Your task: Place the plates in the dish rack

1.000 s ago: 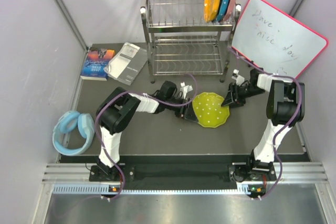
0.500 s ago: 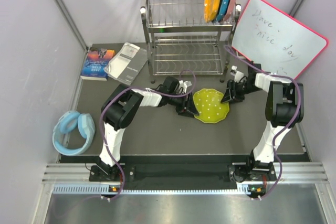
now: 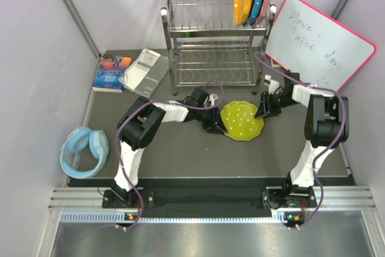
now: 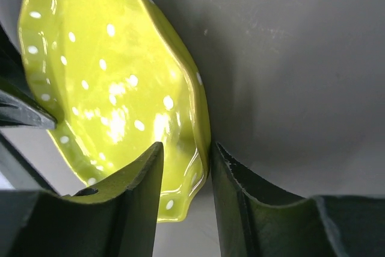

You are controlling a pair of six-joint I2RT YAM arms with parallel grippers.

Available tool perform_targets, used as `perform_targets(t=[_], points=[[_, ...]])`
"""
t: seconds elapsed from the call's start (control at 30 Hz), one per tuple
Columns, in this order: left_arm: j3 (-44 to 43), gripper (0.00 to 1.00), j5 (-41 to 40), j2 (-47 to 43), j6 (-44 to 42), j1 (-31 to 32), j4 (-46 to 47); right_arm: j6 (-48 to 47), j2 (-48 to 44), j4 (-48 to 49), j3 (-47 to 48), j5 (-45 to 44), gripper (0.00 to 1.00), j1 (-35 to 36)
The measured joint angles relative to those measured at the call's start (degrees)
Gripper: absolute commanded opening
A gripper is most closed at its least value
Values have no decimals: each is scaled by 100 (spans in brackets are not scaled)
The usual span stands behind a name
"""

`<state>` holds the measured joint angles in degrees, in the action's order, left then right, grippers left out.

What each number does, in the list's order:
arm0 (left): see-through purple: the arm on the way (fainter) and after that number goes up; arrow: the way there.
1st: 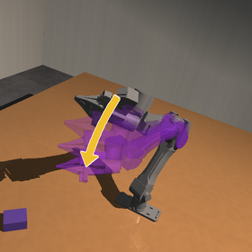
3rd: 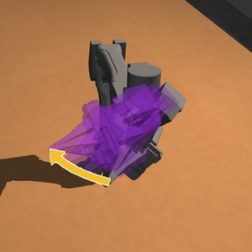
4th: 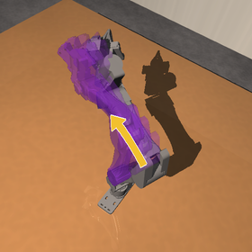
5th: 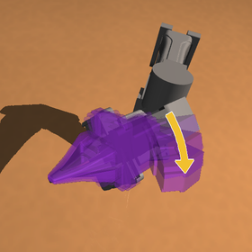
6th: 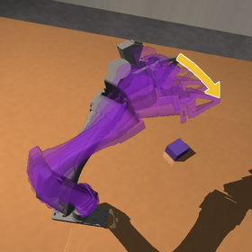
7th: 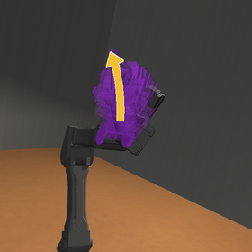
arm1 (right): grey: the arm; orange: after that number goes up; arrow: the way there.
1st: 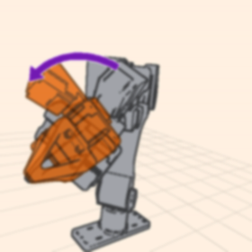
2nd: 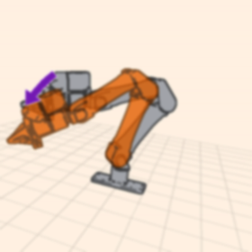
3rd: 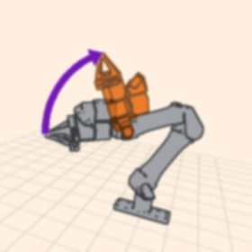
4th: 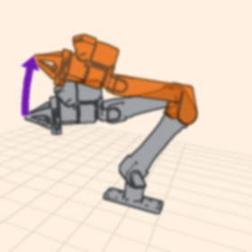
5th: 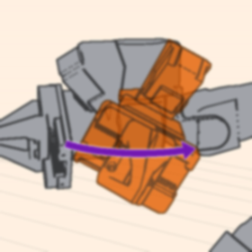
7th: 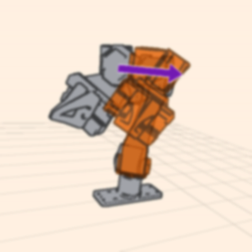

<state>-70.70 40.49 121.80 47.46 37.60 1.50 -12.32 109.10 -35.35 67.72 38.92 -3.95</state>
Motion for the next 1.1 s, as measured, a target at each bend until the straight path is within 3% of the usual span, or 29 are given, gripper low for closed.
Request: perform_targets(t=[0.1,0.2,0.37,0.63,0.67,0.73,0.77,0.9,1.1], points=[[-153,0,-299,4,282,76,-299,-81,-155,85,-153,-146,39,2],[-240,0,-623,-42,695,125,-518,-116,-273,-52,-254,-271,47,4],[-103,0,-1189,-214,656,308,-409,-39,-173,-315,-188,20,51,85],[15,0,-1340,-271,592,358,-199,103,334,-625,52,855,31,11],[15,0,-1353,-273,581,365,-197,103,334,-623,35,876,25,2],[15,9,-1410,-284,562,380,-210,103,315,-605,2,885,11,-11],[13,20,-1443,-293,553,387,-223,103,291,-581,-33,890,0,-22],[-35,43,-1561,-313,317,428,-302,66,74,-568,-240,859,0,-63],[269,45,-1779,-732,-525,411,-256,-682,-828,-1231,-356,616,0,-44]])
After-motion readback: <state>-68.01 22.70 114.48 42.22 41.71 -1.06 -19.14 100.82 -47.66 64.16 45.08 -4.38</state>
